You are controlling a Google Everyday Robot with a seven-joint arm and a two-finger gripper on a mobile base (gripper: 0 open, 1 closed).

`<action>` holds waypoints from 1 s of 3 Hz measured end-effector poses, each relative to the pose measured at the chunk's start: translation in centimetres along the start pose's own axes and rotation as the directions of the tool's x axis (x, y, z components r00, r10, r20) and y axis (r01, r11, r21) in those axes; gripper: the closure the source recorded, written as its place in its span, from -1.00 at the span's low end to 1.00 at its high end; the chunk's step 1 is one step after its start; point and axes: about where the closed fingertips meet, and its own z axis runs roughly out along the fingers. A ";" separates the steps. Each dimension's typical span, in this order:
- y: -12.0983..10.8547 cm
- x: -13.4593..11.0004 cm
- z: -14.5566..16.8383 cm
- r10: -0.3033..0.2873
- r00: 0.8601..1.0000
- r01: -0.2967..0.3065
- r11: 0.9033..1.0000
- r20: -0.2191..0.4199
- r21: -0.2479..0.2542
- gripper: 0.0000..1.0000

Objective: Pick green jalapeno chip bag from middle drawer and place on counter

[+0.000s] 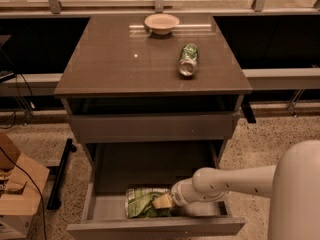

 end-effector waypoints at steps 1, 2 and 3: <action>0.8 -0.5 -0.9 -0.025 1.000 0.025 0.999 0.018 0.024 0.25; 3.0 -2.3 -4.2 -0.103 0.992 0.099 0.994 0.066 0.055 0.72; 6.6 -6.6 -10.6 -0.266 0.952 0.249 0.960 0.153 0.125 1.00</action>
Offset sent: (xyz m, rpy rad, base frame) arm -0.0114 0.0131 0.1317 -0.0154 -0.2748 0.0699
